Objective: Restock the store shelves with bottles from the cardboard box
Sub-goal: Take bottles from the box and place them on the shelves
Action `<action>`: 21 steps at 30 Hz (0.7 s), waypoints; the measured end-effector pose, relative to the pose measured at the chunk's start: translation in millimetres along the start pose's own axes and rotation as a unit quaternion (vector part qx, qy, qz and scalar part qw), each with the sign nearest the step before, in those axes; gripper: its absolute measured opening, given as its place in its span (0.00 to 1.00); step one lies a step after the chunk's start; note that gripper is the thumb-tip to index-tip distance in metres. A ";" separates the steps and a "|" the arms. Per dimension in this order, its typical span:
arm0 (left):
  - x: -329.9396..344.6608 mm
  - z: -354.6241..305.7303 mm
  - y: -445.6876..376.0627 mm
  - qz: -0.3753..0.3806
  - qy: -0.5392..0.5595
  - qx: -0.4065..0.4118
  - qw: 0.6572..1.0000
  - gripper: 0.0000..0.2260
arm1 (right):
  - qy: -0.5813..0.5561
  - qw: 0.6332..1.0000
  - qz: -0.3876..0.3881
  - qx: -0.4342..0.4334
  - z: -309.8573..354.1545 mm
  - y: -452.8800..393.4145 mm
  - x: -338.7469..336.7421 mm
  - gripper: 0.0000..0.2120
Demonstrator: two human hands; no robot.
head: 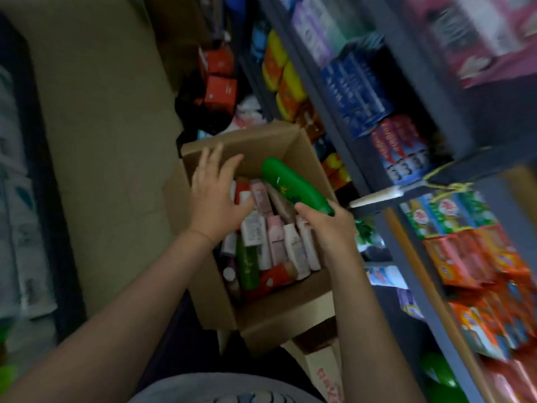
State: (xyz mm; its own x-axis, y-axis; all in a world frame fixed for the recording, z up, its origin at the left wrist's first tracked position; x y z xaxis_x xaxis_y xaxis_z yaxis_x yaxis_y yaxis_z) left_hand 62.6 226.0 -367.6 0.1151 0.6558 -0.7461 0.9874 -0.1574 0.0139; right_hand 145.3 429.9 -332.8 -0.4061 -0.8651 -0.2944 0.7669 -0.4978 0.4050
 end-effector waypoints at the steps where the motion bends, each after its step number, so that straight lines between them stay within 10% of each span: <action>1: -8.0 -28.2 1.7 0.001 -0.004 0.060 0.998 0.34 | -0.007 0.999 -0.006 -0.030 17.8 9.9 -13.8 0.09; 14: -131.7 -388.3 71.7 0.079 0.164 0.320 0.929 0.28 | -0.075 0.904 -0.071 -0.415 236.9 181.1 -232.4 0.05; 21: -126.2 -515.3 96.3 0.062 0.131 0.493 0.858 0.28 | -0.017 0.830 -0.271 -0.488 261.6 226.2 -350.6 0.17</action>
State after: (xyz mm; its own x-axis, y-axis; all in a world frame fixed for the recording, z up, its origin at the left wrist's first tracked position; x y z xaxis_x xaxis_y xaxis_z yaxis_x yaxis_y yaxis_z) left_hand 199.0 508.6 70.9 0.3604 0.7123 -0.6023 0.4092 -0.7010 -0.5841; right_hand 331.1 604.6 88.5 -0.8232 -0.5406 -0.1735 0.4983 -0.5414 -0.6772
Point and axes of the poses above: each hand's wrist, its own y-axis away from the middle knuckle, its own x-axis out of the palm, z = x × y, the point moved 3 cm from there along -y, towards the middle knuckle, and after that the axes turned 6 degrees about -x, right-handed, at the moved point
